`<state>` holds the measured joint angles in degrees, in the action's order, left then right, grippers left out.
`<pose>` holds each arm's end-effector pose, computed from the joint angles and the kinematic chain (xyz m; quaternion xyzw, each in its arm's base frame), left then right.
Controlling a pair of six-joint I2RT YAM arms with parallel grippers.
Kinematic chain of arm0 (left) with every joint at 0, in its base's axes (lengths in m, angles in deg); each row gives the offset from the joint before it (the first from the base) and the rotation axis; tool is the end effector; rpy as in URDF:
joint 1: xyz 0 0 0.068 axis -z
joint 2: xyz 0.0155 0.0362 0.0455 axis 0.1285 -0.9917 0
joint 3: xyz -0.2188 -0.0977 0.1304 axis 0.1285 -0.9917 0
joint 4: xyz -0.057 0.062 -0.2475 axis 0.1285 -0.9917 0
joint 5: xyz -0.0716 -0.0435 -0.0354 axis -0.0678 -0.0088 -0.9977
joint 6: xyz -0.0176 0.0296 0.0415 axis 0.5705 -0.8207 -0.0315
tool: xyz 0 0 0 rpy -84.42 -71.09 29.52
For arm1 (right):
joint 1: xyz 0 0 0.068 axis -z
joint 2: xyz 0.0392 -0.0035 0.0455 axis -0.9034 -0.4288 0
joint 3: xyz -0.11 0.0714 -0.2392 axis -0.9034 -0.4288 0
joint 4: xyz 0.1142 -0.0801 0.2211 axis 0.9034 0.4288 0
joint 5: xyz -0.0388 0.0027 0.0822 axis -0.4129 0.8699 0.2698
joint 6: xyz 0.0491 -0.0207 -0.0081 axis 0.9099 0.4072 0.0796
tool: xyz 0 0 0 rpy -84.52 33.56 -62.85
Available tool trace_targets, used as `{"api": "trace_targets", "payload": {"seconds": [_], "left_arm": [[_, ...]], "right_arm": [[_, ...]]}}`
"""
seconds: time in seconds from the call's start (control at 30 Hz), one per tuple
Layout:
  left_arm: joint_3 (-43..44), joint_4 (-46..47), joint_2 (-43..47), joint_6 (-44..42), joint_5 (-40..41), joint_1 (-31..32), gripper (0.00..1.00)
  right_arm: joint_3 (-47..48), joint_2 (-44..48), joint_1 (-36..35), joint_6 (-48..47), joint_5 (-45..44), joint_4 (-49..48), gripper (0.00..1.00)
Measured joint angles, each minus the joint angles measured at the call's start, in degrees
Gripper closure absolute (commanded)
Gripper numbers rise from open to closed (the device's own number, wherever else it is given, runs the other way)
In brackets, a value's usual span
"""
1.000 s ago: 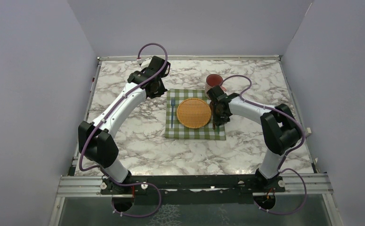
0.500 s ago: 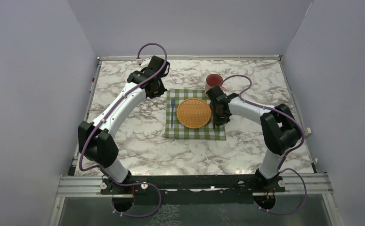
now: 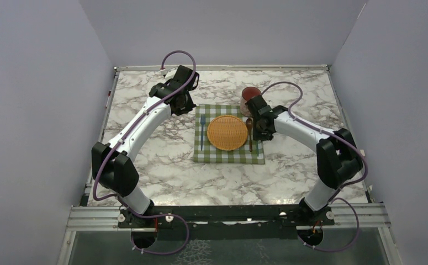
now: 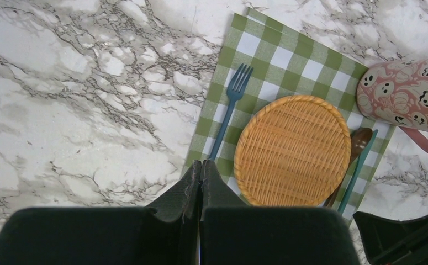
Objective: Set the dinner table for one person
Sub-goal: Adjust the knife on the napkin.
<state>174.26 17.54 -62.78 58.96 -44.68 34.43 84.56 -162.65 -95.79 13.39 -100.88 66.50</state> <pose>0.3089 -0.1454 0.3345 -0.1820 0.9254 -0.0516 0.3285 0.2901 0.1644 0.2001 0.0249 0.9760 -0.0262 0.2148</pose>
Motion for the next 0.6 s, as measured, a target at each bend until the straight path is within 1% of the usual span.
{"api": "trace_targets", "payload": {"seconds": [0.17,0.33,0.47,0.53,0.6], "left_arm": [[-0.1,0.1,0.0,0.0,-0.4,0.0,1.00],[-0.4,0.5,-0.2,0.0,-0.5,0.0,1.00],[-0.4,0.9,-0.3,0.0,-0.5,0.0,1.00],[-0.4,1.1,-0.4,0.0,-0.5,0.0,1.00],[-0.4,1.2,-0.6,0.0,-0.5,0.0,1.00]], "right_arm": [[2.1,3.9,0.0,0.1,-0.8,2.8,0.74],[6.0,7.4,0.0,-0.4,-4.6,4.9,0.72],[5.9,13.0,0.0,-3.3,-6.4,1.6,0.65],[5.7,16.0,0.0,-4.9,-7.4,-0.2,0.63],[6.4,17.0,0.0,-6.0,-8.7,-1.1,0.63]]}}
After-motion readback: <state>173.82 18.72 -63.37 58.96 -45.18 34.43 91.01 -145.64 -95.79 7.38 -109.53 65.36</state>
